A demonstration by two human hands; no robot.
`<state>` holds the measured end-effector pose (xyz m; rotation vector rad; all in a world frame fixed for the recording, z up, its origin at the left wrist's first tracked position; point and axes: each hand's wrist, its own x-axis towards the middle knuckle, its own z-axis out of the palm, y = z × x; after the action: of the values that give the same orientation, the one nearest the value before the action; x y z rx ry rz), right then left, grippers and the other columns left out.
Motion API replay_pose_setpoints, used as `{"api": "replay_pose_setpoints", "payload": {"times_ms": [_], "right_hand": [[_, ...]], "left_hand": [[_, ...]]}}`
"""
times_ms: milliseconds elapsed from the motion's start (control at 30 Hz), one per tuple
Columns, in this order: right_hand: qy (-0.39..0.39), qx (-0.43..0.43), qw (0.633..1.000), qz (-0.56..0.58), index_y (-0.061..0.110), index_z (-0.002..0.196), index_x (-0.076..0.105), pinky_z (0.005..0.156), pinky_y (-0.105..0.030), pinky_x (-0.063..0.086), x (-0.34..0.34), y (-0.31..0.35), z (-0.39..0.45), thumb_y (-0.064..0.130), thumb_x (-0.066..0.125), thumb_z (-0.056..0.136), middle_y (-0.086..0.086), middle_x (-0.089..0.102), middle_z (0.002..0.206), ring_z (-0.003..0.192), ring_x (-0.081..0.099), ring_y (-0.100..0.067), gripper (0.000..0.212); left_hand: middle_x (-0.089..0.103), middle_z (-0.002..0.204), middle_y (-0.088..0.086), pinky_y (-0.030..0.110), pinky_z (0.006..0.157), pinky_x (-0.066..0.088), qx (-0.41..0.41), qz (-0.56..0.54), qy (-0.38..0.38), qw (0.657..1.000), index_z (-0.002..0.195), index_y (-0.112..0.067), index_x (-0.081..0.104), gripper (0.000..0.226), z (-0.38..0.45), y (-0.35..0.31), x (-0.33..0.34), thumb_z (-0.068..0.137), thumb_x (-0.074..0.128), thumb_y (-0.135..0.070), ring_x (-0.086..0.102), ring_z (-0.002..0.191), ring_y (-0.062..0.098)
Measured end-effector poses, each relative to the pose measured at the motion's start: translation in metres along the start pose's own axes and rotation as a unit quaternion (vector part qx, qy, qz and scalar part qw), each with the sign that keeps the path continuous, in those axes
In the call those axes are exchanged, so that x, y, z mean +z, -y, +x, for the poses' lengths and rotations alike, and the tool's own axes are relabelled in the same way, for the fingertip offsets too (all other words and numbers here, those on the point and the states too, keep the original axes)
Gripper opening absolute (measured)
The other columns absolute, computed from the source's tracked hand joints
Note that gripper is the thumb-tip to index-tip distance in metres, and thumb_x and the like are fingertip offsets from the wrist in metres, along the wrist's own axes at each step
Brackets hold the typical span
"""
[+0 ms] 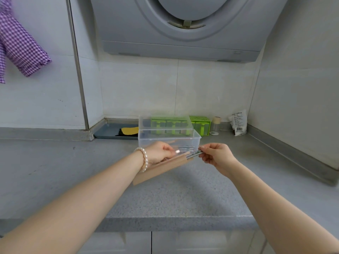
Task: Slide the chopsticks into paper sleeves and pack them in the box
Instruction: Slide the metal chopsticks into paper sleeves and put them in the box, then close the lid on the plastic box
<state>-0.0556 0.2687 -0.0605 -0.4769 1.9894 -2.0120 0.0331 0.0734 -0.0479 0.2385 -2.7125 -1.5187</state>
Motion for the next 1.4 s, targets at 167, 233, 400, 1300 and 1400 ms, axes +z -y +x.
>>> {"api": "replay_pose_setpoints", "payload": {"times_ms": [167,233,400,1300,1400], "right_hand": [[-0.093,-0.006,0.995,0.042,0.001,0.075,0.062,0.053,-0.024,0.042,-0.039,0.002,0.024,0.005,0.060,0.086,-0.011,0.060,0.058,0.052,0.048,-0.017,0.012],[-0.120,-0.004,0.991,0.065,0.001,0.075,0.062,0.050,-0.021,0.044,-0.056,0.001,0.034,0.006,0.061,0.086,-0.012,0.059,0.060,0.054,0.048,-0.018,0.013],[-0.165,0.008,0.980,0.112,0.000,0.080,0.060,0.046,-0.018,0.045,-0.084,0.000,0.052,0.007,0.059,0.088,-0.012,0.057,0.064,0.055,0.048,-0.016,0.011],[-0.140,-0.012,0.981,-0.135,0.011,0.082,0.070,0.059,-0.026,0.043,0.044,0.006,0.037,0.024,0.064,0.086,0.000,0.068,0.063,0.065,0.050,-0.014,0.014],[-0.144,0.001,0.973,-0.182,0.013,0.076,0.072,0.071,-0.032,0.043,0.049,0.002,0.039,0.031,0.066,0.084,0.003,0.070,0.062,0.058,0.048,-0.013,0.021]], "left_hand": [[0.059,0.126,0.003,0.028,0.094,0.042,0.034,0.177,-0.216,0.960,0.117,-0.014,0.061,0.028,0.043,0.022,-0.022,0.096,0.042,-0.014,0.055,0.114,0.020],[0.050,0.137,0.000,0.034,0.105,0.035,0.029,0.248,-0.239,0.938,0.127,-0.019,0.054,0.034,0.058,0.035,-0.030,0.096,0.039,-0.014,0.045,0.125,0.022],[0.020,0.154,-0.006,0.055,0.113,0.003,-0.019,0.364,-0.207,0.908,0.141,-0.032,0.032,0.042,0.081,0.061,-0.033,0.099,0.034,-0.032,0.007,0.144,0.026],[0.056,0.121,0.007,0.030,0.096,0.039,0.053,0.322,-0.167,0.931,0.122,-0.016,0.054,0.031,-0.033,0.066,-0.028,0.099,0.034,-0.020,0.046,0.115,0.023],[0.055,0.123,0.004,0.029,0.097,0.039,0.047,0.313,-0.159,0.935,0.124,-0.018,0.055,0.031,-0.039,0.061,-0.029,0.098,0.037,-0.022,0.048,0.115,0.020]]}}
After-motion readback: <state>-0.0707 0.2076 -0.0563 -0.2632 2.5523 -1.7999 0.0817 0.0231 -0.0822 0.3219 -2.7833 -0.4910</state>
